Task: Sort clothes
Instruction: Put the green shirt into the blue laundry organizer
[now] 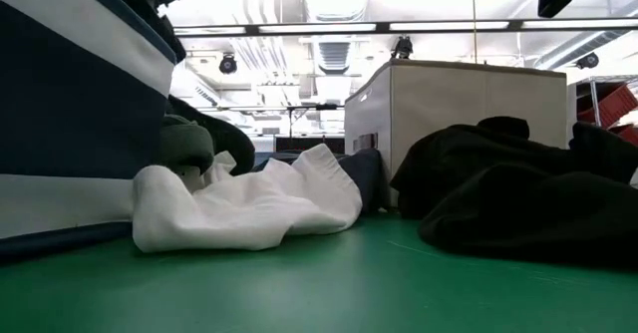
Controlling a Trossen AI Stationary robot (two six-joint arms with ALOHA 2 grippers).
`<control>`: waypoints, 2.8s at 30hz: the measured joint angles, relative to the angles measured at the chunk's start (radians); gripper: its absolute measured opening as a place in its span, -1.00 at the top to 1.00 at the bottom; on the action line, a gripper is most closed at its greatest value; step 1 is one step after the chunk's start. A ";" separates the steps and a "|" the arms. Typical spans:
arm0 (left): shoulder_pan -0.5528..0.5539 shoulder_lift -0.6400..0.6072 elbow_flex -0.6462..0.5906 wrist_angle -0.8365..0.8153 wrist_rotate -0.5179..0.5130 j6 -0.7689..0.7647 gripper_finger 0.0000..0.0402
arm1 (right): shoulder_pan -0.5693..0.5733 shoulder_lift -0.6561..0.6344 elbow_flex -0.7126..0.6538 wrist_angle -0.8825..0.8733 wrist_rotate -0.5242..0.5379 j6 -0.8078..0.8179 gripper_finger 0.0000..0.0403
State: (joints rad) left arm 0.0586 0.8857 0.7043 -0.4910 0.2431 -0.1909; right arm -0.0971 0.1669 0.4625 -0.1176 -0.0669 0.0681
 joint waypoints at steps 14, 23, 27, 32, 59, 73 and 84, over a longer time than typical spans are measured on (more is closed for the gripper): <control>-0.008 0.038 0.000 -0.064 -0.101 0.145 0.08 | 0.000 0.015 0.000 -0.004 0.000 -0.001 0.83; -0.037 0.102 0.000 -0.089 -0.104 0.145 0.06 | 0.000 0.054 0.000 -0.005 0.000 -0.001 0.83; -0.037 0.130 0.000 -0.116 -0.153 0.146 0.06 | 0.000 0.079 0.000 -0.005 0.000 -0.001 0.83; -0.039 0.164 0.000 -0.146 -0.153 0.145 0.13 | 0.000 0.108 0.000 -0.005 0.000 -0.001 0.83; -0.039 0.160 0.000 -0.178 -0.149 0.164 0.98 | 0.000 0.151 0.000 -0.004 0.000 -0.001 0.83; -0.089 0.101 0.238 -0.249 -0.253 0.191 0.99 | 0.000 0.151 0.000 -0.005 0.000 0.000 0.83; -0.104 0.105 0.349 -0.276 -0.312 0.184 0.90 | 0.000 0.151 0.000 -0.028 0.000 0.000 0.83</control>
State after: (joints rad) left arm -0.0452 0.9902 1.0538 -0.7667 -0.0691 -0.0070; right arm -0.0967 0.3176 0.4622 -0.1454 -0.0673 0.0685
